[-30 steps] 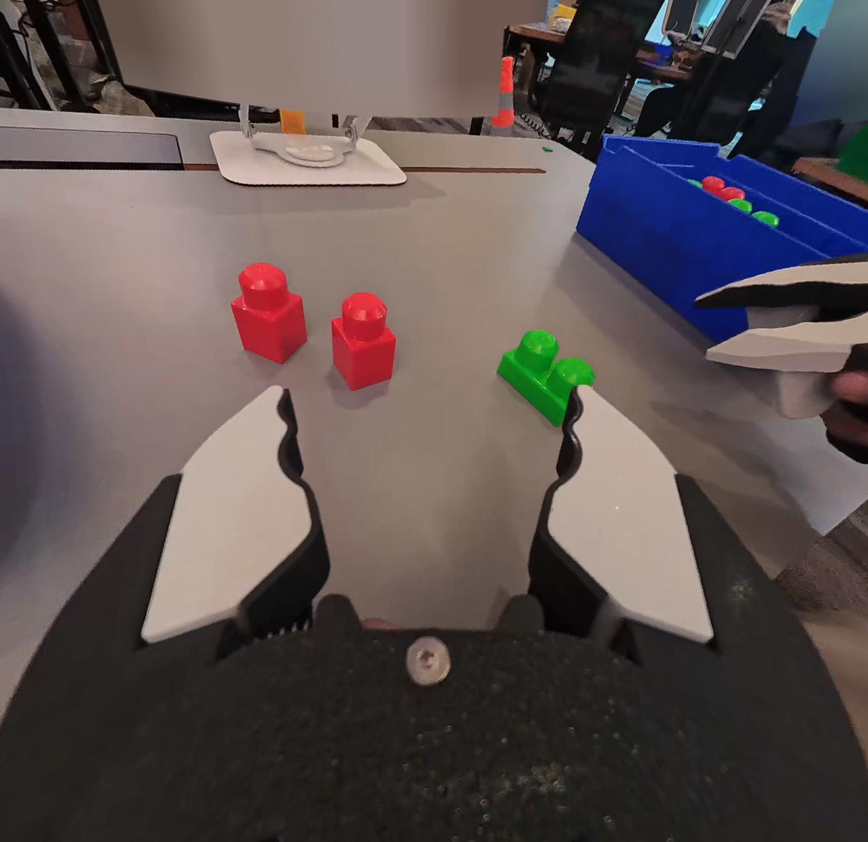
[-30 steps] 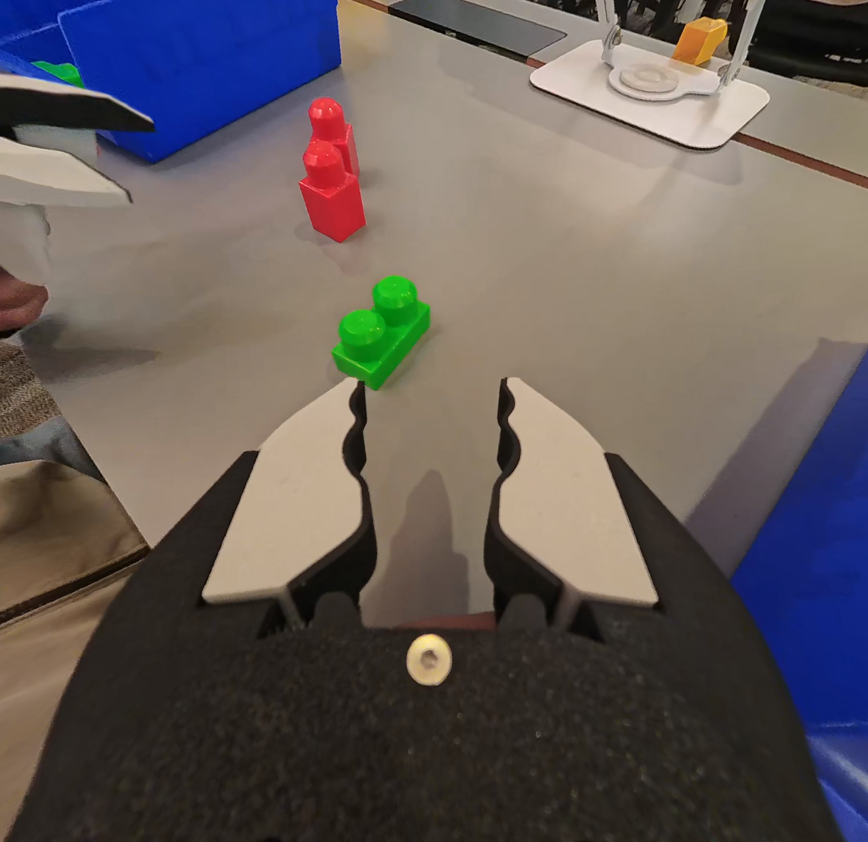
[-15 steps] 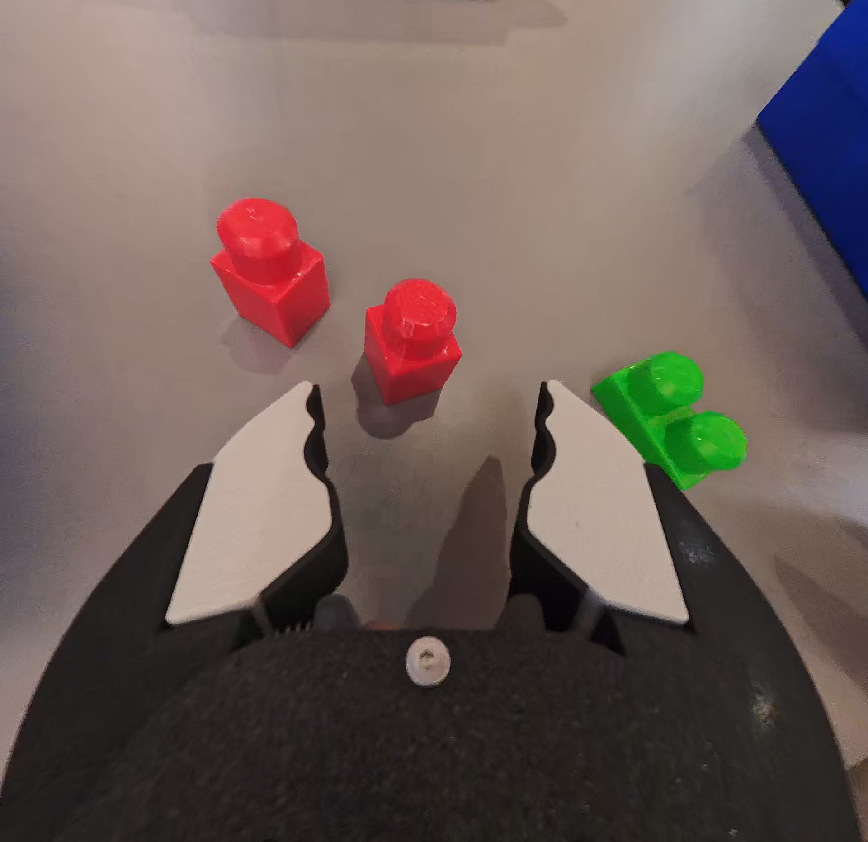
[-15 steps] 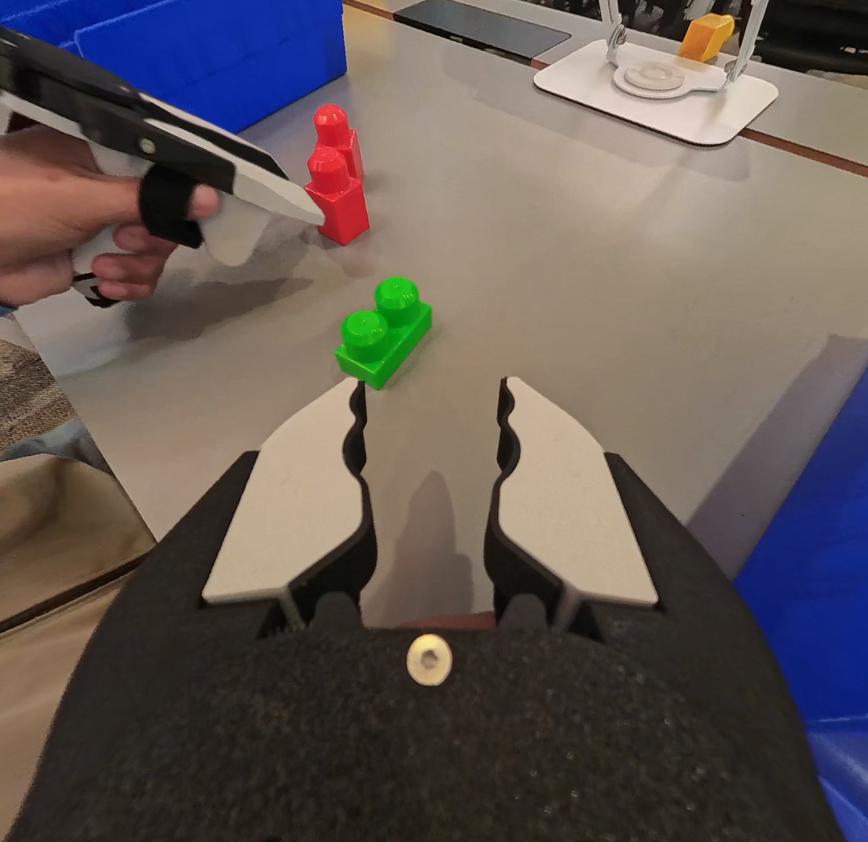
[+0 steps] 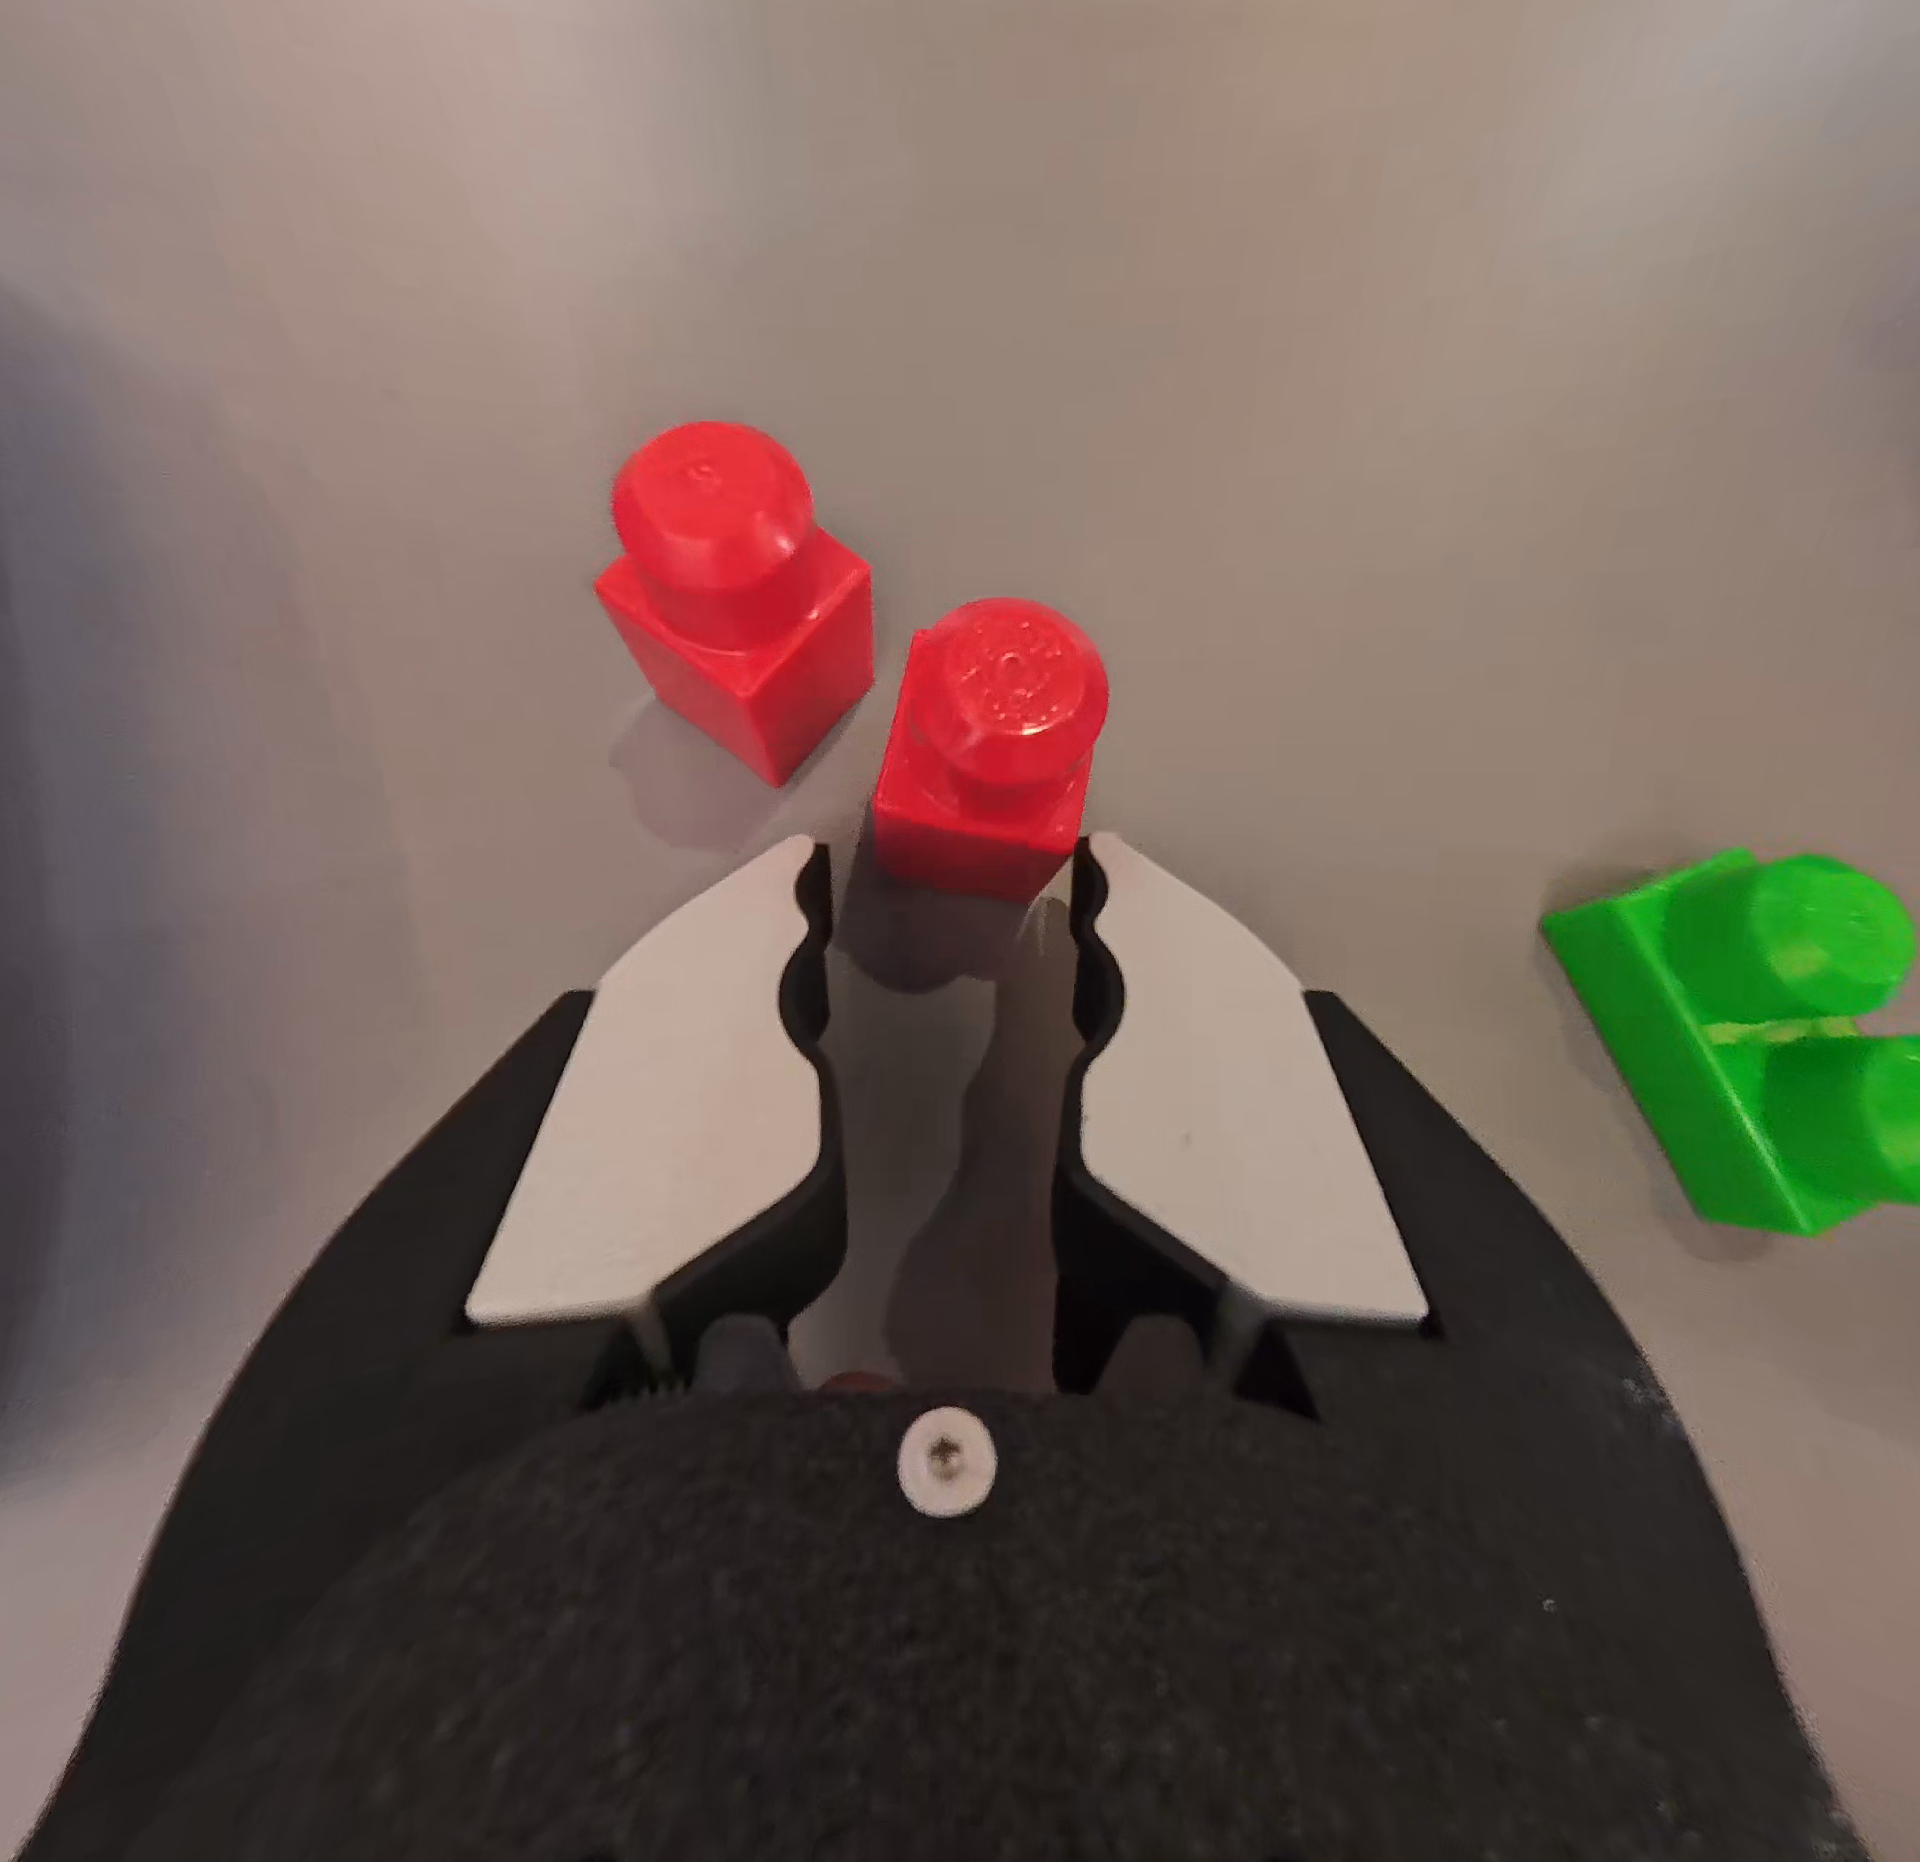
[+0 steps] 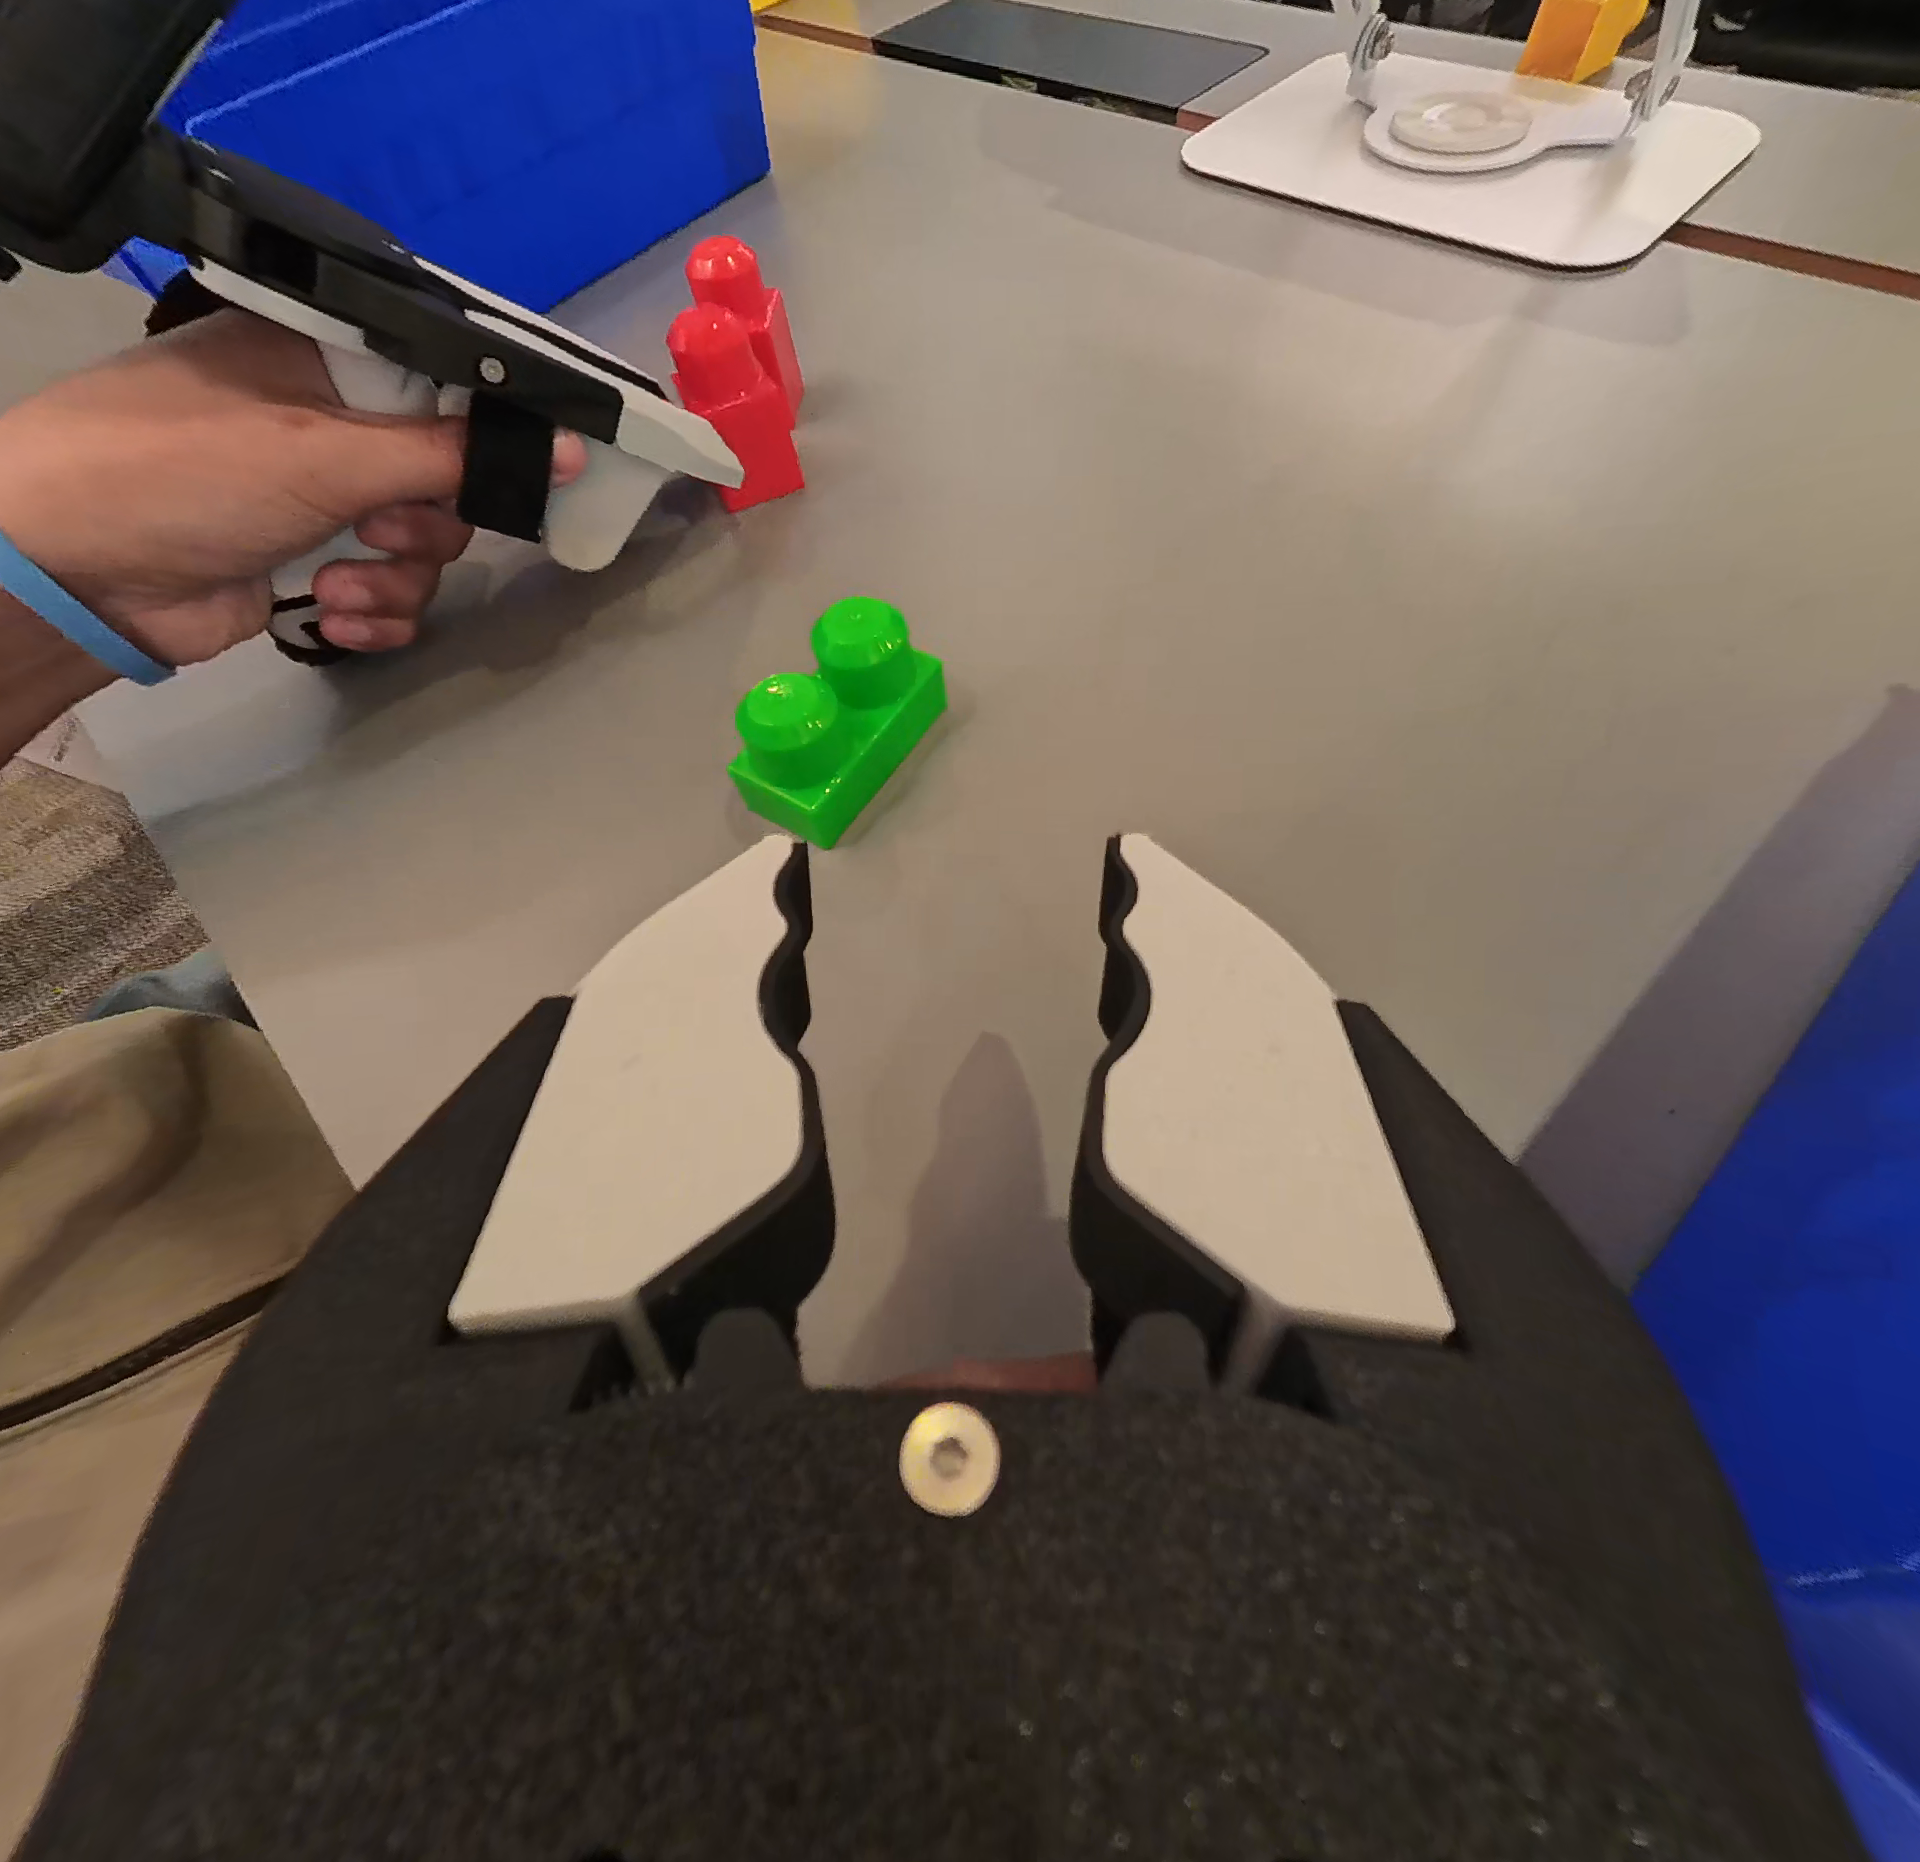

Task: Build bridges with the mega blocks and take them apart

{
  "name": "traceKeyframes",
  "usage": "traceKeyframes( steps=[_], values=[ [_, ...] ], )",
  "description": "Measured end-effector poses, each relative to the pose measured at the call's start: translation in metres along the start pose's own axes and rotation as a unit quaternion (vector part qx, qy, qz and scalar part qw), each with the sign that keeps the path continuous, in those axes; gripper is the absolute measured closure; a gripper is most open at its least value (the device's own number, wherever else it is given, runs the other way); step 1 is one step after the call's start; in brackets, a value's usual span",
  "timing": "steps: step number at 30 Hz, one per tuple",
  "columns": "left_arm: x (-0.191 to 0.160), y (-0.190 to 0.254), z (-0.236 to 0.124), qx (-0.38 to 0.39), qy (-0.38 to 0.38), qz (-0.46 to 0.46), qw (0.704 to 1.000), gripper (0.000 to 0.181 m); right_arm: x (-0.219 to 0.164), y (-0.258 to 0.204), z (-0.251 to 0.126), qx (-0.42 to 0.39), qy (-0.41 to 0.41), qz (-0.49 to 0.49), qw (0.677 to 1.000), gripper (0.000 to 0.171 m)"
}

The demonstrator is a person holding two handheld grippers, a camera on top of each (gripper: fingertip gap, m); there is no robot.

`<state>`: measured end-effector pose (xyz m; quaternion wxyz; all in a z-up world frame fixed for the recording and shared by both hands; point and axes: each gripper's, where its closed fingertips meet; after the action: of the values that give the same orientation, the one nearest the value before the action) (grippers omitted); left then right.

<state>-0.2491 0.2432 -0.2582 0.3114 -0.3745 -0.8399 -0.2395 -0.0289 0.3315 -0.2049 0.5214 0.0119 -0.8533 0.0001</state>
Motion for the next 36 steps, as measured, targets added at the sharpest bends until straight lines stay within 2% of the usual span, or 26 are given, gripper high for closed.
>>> traceKeyframes(
  steps=[10,12,14,18,29,36],
  values=[
    [0.001,-0.011,-0.002,0.01,0.006,0.002,1.0,0.135,-0.002,0.0,0.002,0.0,-0.006,-0.001,1.0,0.118],
    [0.002,-0.006,-0.004,0.0,0.01,-0.001,1.0,0.123,-0.002,-0.001,0.002,0.001,-0.006,-0.002,1.0,0.118],
    [0.006,-0.005,-0.004,0.013,0.02,0.007,1.0,0.103,-0.002,-0.001,0.002,0.001,-0.007,-0.002,1.0,0.118],
    [0.007,-0.009,0.003,0.028,0.004,0.052,0.998,0.088,-0.002,0.0,0.001,-0.001,-0.008,-0.004,1.0,0.118],
    [0.009,-0.03,0.017,0.029,-0.042,0.105,0.993,0.087,-0.002,-0.001,0.0,-0.001,-0.009,-0.006,1.0,0.118],
    [0.021,-0.024,0.019,0.038,-0.009,0.086,0.996,0.081,-0.003,0.0,0.001,-0.002,-0.011,-0.007,1.0,0.118]
  ],
)
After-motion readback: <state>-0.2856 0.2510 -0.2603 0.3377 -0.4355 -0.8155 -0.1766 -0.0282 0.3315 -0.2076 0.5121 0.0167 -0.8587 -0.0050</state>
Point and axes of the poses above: each gripper's, where its closed fingertips meet, z out along the fingers, x out of its top, y = z × x across the jaws, and after that the axes turned 7 degrees about -z, right-handed
